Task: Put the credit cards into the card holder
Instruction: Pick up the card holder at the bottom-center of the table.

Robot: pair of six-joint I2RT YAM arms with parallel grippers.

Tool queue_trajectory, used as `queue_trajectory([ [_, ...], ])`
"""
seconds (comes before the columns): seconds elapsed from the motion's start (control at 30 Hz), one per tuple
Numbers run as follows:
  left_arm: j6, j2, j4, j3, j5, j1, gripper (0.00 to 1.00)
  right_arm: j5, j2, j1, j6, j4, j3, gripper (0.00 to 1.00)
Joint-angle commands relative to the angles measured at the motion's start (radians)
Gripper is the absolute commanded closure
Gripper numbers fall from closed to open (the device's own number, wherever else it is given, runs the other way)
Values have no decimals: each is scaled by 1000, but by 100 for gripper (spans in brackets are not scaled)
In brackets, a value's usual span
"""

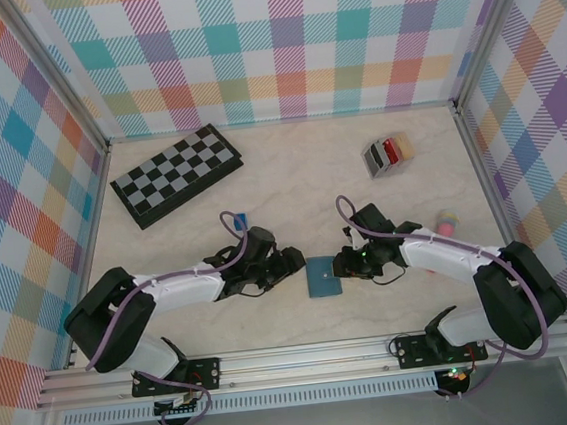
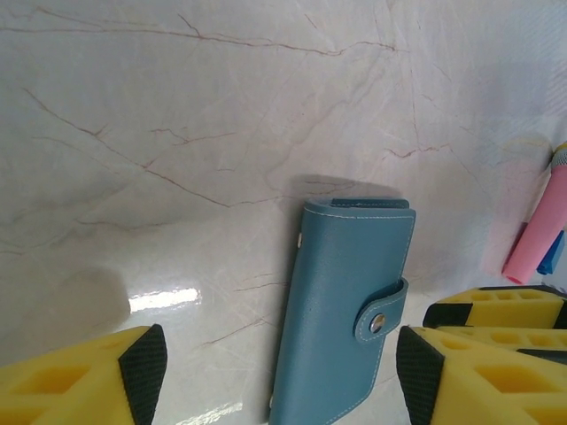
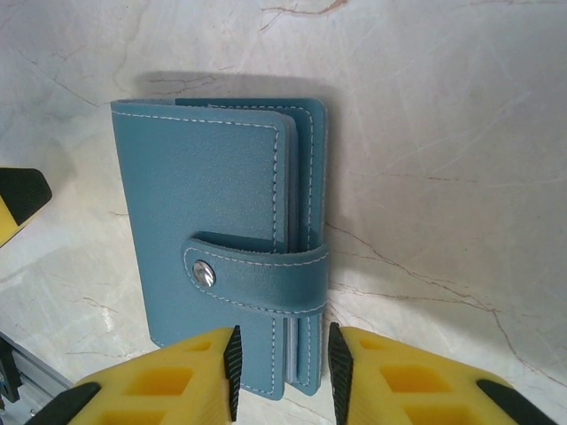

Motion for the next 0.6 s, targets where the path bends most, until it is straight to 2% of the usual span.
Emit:
queue_trajectory([
  [0.0,6,30,20,4,43,-14,30,-24,9,6,-12,-11,20,69],
  [0.13,9,56,53,11,79,-16,31,-54,39,9,-15,10,26,70],
  [0.33,48,88,61,61,122,-26,44,-54,83,11,-10,30,35,73],
  [0.57,72,151,57,102,154,-28,52,-66,105,10,8,69,28,75],
])
